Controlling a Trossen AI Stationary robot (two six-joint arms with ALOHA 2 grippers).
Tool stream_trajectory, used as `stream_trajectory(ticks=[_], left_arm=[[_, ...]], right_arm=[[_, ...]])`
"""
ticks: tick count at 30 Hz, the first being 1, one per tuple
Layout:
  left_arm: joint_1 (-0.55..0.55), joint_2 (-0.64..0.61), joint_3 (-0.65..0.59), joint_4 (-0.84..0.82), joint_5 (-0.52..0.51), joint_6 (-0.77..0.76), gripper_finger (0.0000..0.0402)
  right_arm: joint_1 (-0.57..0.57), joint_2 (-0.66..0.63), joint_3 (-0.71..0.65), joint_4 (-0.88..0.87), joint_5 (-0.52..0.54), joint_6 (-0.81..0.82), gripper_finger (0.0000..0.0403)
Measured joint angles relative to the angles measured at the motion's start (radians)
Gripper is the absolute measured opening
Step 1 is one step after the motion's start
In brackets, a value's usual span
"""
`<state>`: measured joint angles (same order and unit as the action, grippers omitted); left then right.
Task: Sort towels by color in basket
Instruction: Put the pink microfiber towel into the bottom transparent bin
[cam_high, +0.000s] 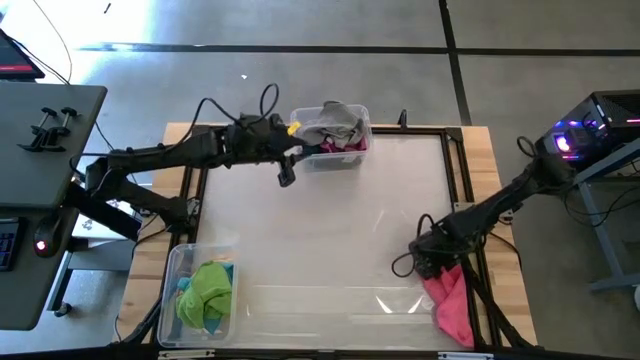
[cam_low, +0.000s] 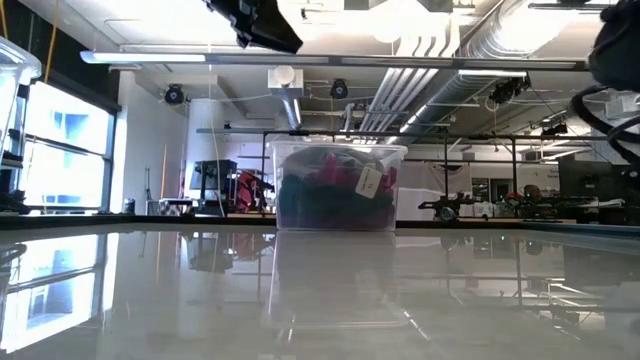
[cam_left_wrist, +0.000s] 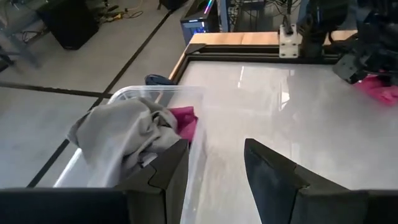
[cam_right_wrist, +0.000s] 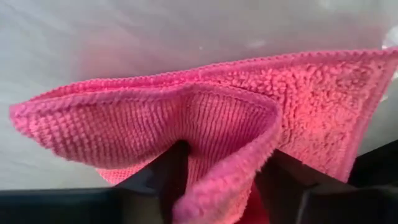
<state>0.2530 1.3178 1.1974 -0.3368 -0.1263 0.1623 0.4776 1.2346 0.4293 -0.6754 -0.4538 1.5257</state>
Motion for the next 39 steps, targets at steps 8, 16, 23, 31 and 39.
stream_trajectory(ticks=[8, 16, 23, 31, 39], left_arm=[[-0.113, 0.0, 0.0, -0.015, -0.091, -0.075, 0.0142], [-0.255, 0.0, 0.0, -0.073, -0.097, -0.228, 0.0142], [-0.384, 0.064, -0.001, -0.053, -0.157, -0.239, 0.0142], [-0.416, 0.192, -0.001, 0.362, -0.017, -0.168, 0.0144], [-0.359, 0.206, 0.0, 0.517, -0.053, -0.103, 0.0206]], right_arm=[[0.028, -0.003, 0.005, 0.033, 0.233, -0.033, 0.0073], [0.027, 0.002, -0.006, 0.353, 0.611, -0.061, 0.0008], [-0.008, 0.002, 0.015, 0.819, 0.887, -0.143, 0.0006], [-0.109, 0.002, 0.201, 0.978, 0.915, -0.474, 0.0006], [-0.24, 0.001, 0.469, 0.847, 0.784, -0.833, 0.0006]])
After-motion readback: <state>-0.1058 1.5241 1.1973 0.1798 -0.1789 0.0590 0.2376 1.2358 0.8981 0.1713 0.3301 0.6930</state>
